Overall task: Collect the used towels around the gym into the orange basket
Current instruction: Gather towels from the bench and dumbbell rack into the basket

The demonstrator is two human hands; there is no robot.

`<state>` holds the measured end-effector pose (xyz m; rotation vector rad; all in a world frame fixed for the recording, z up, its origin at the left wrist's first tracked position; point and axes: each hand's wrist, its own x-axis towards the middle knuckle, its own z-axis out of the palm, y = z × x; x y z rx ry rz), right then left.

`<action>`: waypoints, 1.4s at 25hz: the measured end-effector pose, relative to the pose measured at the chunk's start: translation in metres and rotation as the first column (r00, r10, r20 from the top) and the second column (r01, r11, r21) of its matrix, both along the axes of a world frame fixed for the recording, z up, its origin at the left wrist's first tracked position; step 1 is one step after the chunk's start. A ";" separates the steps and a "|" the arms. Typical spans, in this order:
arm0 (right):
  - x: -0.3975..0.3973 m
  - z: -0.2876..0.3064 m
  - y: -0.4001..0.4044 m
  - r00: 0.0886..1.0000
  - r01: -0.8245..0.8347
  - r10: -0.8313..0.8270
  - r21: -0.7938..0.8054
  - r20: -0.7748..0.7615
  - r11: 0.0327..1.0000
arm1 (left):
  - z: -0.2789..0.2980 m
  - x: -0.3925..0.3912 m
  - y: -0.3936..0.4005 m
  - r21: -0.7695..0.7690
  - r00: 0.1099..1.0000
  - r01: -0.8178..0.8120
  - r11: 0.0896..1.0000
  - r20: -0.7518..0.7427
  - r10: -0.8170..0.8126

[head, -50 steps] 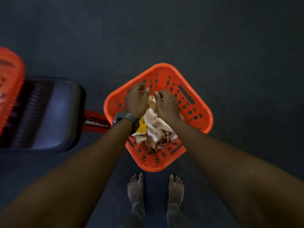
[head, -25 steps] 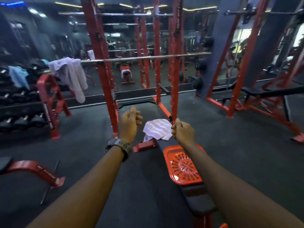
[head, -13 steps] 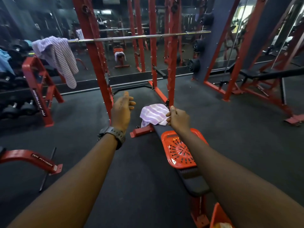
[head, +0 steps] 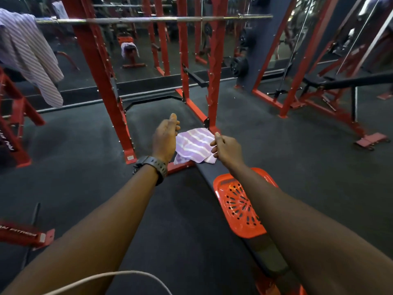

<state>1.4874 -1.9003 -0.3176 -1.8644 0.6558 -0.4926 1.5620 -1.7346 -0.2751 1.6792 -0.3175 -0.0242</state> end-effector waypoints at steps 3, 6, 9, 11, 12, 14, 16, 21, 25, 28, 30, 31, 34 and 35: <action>0.066 -0.014 -0.008 0.999 0.000 0.000 -0.011 -0.051 1.000 | -0.010 0.067 -0.010 0.025 1.000 0.017 1.000 -0.009 -0.017; 0.133 -0.040 -0.029 0.996 0.015 -0.016 -0.013 -0.087 1.000 | -0.031 0.135 -0.030 0.040 0.999 0.032 0.999 -0.040 -0.031; 0.194 -0.071 -0.060 0.996 0.051 -0.050 0.014 -0.080 0.999 | -0.058 0.199 -0.058 0.047 0.997 0.048 0.998 -0.070 -0.045; 0.242 -0.093 -0.086 0.993 0.057 -0.051 0.056 -0.105 0.997 | -0.076 0.249 -0.085 0.058 0.992 0.047 0.997 -0.117 -0.040; 0.264 -0.102 -0.097 0.990 0.058 -0.047 0.077 -0.132 0.995 | -0.084 0.273 -0.097 0.076 0.989 0.046 0.996 -0.144 -0.035; 0.304 -0.115 -0.116 0.982 0.075 -0.058 0.094 -0.178 0.993 | -0.098 0.317 -0.120 0.099 0.981 0.067 0.993 -0.187 -0.048; 0.340 -0.126 -0.134 0.976 0.101 -0.079 0.099 -0.205 0.990 | -0.112 0.357 -0.139 0.100 0.973 0.091 0.991 -0.221 -0.067; 0.432 -0.180 -0.175 0.949 0.177 -0.140 0.110 -0.283 0.978 | -0.169 0.463 -0.201 0.112 0.950 0.184 0.976 -0.277 -0.148; 0.501 -0.248 -0.195 0.920 0.235 -0.190 0.095 -0.342 0.967 | -0.240 0.535 -0.250 0.134 0.904 0.315 0.939 -0.343 -0.254; 0.548 -0.302 -0.212 0.895 0.230 -0.187 0.060 -0.406 0.971 | -0.299 0.579 -0.283 0.137 0.871 0.379 0.915 -0.387 -0.303; 0.578 -0.340 -0.227 0.870 0.194 -0.182 -0.022 -0.458 0.981 | -0.338 0.607 -0.306 0.151 0.860 0.396 0.906 -0.408 -0.308; 0.592 -0.358 -0.234 0.858 0.174 -0.187 -0.072 -0.478 0.982 | -0.358 0.618 -0.317 0.156 0.858 0.400 0.903 -0.411 -0.309; 0.622 -0.409 -0.250 0.810 0.095 -0.231 -0.269 -0.539 0.958 | -0.412 0.636 -0.342 0.158 0.856 0.405 0.900 -0.411 -0.313; 0.628 -0.430 -0.253 0.770 0.016 -0.245 -0.366 -0.589 0.931 | -0.430 0.638 -0.349 0.170 0.861 0.398 0.901 -0.409 -0.303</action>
